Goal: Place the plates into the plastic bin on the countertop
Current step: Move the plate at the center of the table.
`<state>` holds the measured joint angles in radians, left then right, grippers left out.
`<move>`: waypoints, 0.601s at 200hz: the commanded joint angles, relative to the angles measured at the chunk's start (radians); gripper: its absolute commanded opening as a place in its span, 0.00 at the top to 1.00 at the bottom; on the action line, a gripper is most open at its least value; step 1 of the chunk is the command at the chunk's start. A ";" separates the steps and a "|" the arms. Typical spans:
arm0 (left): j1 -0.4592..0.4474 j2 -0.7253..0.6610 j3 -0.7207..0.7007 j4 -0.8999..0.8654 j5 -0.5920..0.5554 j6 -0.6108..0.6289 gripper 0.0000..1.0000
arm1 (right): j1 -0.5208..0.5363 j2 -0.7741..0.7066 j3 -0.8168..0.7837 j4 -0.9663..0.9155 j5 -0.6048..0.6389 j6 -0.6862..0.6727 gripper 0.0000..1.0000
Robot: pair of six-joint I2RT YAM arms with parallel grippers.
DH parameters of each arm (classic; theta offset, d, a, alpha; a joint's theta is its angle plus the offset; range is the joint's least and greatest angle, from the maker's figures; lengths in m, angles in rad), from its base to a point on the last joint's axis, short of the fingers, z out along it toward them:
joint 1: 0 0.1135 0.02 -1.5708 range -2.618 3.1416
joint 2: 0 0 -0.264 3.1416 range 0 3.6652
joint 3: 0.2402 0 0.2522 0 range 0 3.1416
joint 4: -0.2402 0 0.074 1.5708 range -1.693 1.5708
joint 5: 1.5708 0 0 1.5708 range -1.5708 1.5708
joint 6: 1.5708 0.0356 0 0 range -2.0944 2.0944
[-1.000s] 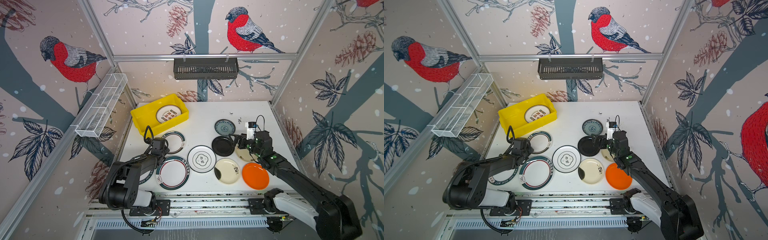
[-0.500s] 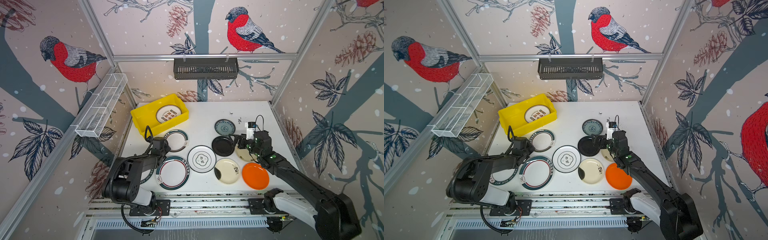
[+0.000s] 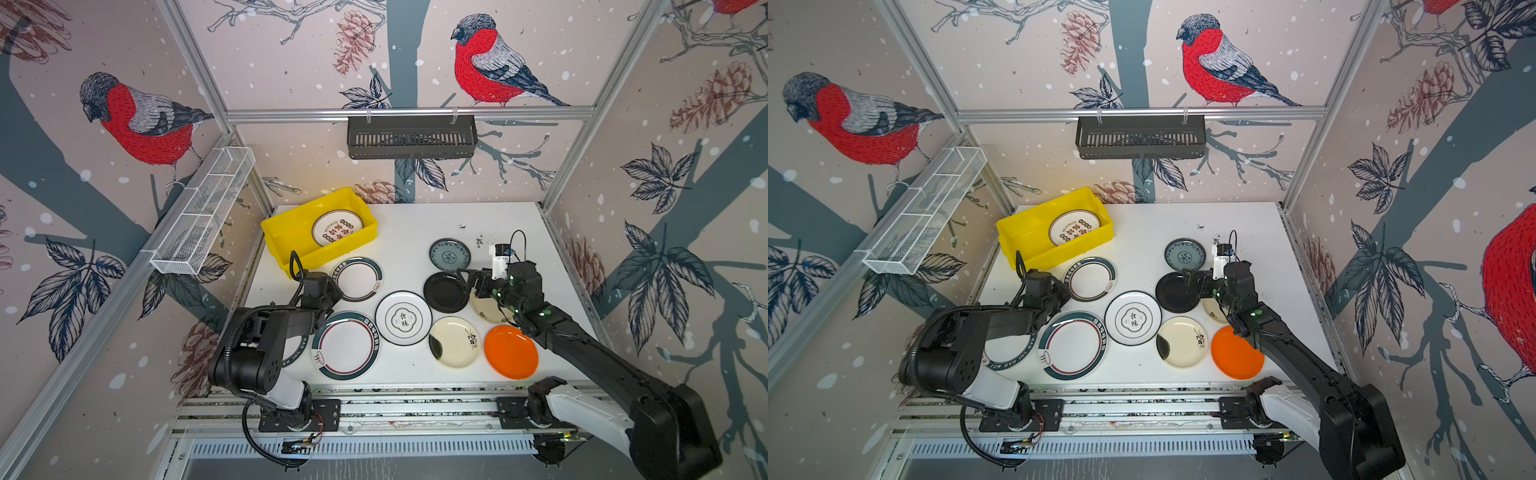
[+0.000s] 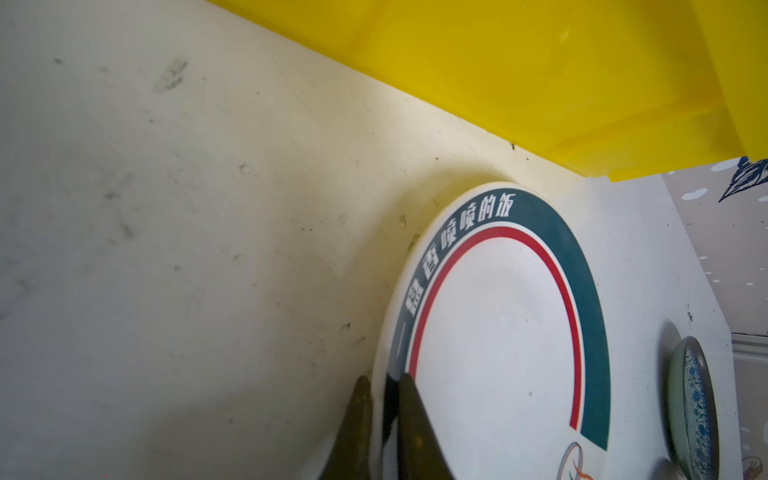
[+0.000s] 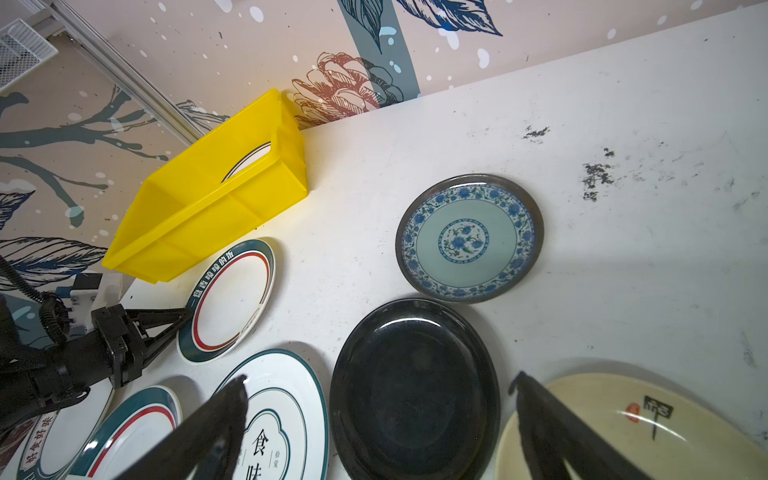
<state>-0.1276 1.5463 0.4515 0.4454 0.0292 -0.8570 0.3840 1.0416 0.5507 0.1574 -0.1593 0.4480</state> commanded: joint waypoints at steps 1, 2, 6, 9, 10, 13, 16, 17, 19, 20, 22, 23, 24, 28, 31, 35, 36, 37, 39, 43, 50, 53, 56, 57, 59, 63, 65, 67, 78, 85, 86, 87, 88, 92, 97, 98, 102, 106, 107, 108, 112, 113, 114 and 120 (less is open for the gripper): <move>0.002 0.012 0.000 -0.114 0.015 0.037 0.99 | -0.001 0.002 0.005 0.005 0.003 0.000 0.00; 0.002 0.012 0.001 -0.114 0.014 0.038 0.99 | -0.001 0.003 0.005 0.005 0.003 0.001 0.00; 0.002 0.012 0.002 -0.116 0.013 0.039 1.00 | 0.000 0.004 0.005 0.005 0.003 0.000 0.00; 0.002 0.012 0.004 -0.119 0.012 0.040 1.00 | -0.001 0.003 0.005 0.005 0.002 0.000 0.00; 0.002 0.012 0.004 -0.120 0.012 0.041 1.00 | -0.002 0.003 0.004 0.005 0.003 0.000 0.00; 0.002 0.013 0.005 -0.122 0.011 0.041 1.00 | -0.001 0.003 0.005 0.005 0.003 0.000 0.00; 0.002 0.014 0.007 -0.125 0.010 0.042 1.00 | -0.001 0.003 0.005 0.005 0.003 0.000 0.00; 0.002 0.014 0.007 -0.125 0.010 0.043 1.00 | -0.002 0.003 0.005 0.005 0.002 0.001 0.00; 0.002 0.014 0.008 -0.126 0.009 0.045 1.00 | -0.002 0.004 0.005 0.005 0.003 0.001 0.00; 0.002 0.014 0.008 -0.128 0.009 0.045 1.00 | -0.002 0.004 0.005 0.006 0.003 0.000 0.00; 0.002 0.014 0.010 -0.128 0.009 0.045 1.00 | -0.002 0.004 0.004 0.007 0.003 0.001 0.00; 0.002 0.013 0.010 -0.129 0.009 0.045 1.00 | -0.002 0.004 0.004 0.007 0.002 0.001 0.00; 0.002 0.013 0.010 -0.129 0.009 0.045 1.00 | -0.002 0.003 0.004 0.007 0.002 0.000 0.00; 0.002 0.012 0.011 -0.131 0.008 0.047 1.00 | -0.002 0.004 0.003 0.007 0.002 0.001 0.00; 0.002 0.011 0.011 -0.132 0.008 0.048 1.00 | -0.002 0.005 0.003 0.007 0.003 0.000 0.00; 0.002 0.010 0.012 -0.134 0.008 0.049 1.00 | -0.002 0.005 0.003 0.007 0.003 0.000 0.00; 0.002 0.009 0.012 -0.135 0.008 0.049 1.00 | -0.002 0.005 0.003 0.007 0.003 0.000 0.00; 0.002 0.008 0.012 -0.135 0.008 0.050 1.00 | -0.002 0.005 0.003 0.007 0.002 0.000 0.00; 0.002 0.008 0.012 -0.135 0.007 0.050 1.00 | -0.002 0.006 0.003 0.007 0.002 0.001 0.00; 0.002 0.005 0.013 -0.137 0.006 0.052 1.00 | -0.002 0.006 0.003 0.008 0.003 0.001 0.00; 0.002 0.000 0.013 -0.141 0.003 0.052 1.00 | -0.002 0.007 0.003 0.008 0.003 0.001 0.00; 0.002 -0.003 0.015 -0.145 0.002 0.051 1.00 | -0.002 0.007 0.003 0.008 0.003 0.001 0.00; 0.002 -0.005 0.016 -0.147 0.000 0.052 1.00 | -0.002 0.008 0.003 0.008 0.003 0.001 0.00; 0.002 -0.006 0.016 -0.148 0.000 0.052 1.00 | -0.002 0.008 0.003 0.008 0.003 0.001 0.00; 0.002 -0.007 0.016 -0.149 0.000 0.052 1.00 | -0.002 0.008 0.003 0.008 0.002 0.001 0.00; 0.002 -0.010 0.017 -0.152 -0.001 0.053 1.00 | -0.002 0.008 0.003 0.008 0.003 0.001 0.00; 0.002 -0.011 0.018 -0.153 -0.002 0.053 1.00 | -0.002 0.008 0.003 0.008 0.002 0.001 0.00; 0.002 -0.012 0.019 -0.156 -0.003 0.052 1.00 | -0.002 0.009 0.003 0.008 0.002 0.001 0.00; 0.002 -0.012 0.027 -0.169 -0.005 0.053 1.00 | -0.002 0.008 0.003 0.008 0.003 0.001 0.00; 0.002 -0.012 0.034 -0.181 -0.007 0.055 1.00 | -0.002 0.009 0.003 0.008 0.002 0.002 0.00; 0.002 -0.012 0.035 -0.182 -0.006 0.054 1.00 | -0.002 0.008 0.003 0.008 0.002 0.002 0.00; 0.002 -0.012 0.037 -0.183 -0.006 0.054 1.00 | -0.002 0.009 0.003 0.008 0.002 0.002 0.00; 0.002 -0.012 0.036 -0.184 -0.005 0.055 1.00 | -0.002 0.009 0.003 0.008 0.002 0.002 0.00; 0.002 -0.012 0.038 -0.185 -0.004 0.054 1.00 | -0.002 0.008 0.003 0.008 0.001 0.001 0.00; 0.002 -0.013 0.039 -0.187 -0.002 0.055 1.00 | -0.002 0.008 0.003 0.008 0.002 0.001 0.00; 0.002 -0.013 0.040 -0.187 -0.001 0.055 1.00 | -0.002 0.008 0.003 0.008 0.002 0.001 0.00; 0.002 -0.015 0.041 -0.185 0.002 0.055 1.00 | -0.002 0.008 0.003 0.008 0.003 0.001 0.00; 0.002 -0.017 0.041 -0.184 0.004 0.054 1.00 | -0.002 0.008 0.003 0.007 0.002 0.000 0.00; 0.002 -0.019 0.041 -0.183 0.004 0.054 1.00 | -0.002 0.008 0.003 0.007 0.002 0.001 0.00; 0.002 -0.019 0.041 -0.183 0.005 0.054 1.00 | -0.002 0.008 0.004 0.007 0.003 0.000 0.00; 0.002 -0.022 0.041 -0.182 0.008 0.055 1.00 | -0.002 0.007 0.005 0.007 0.002 0.000 0.00; 0.002 -0.023 0.040 -0.182 0.009 0.055 1.00 | -0.002 0.007 0.005 0.007 0.002 0.001 0.00; 0.002 -0.024 0.040 -0.182 0.010 0.054 1.00 | -0.002 0.007 0.005 0.006 0.003 0.000 0.00; 0.002 -0.030 0.041 -0.179 0.015 0.055 1.00 | -0.002 0.005 0.005 0.005 0.003 0.000 0.00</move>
<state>-0.1268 1.5280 0.4908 0.3641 0.0525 -0.8379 0.3824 1.0489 0.5507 0.1585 -0.1593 0.4480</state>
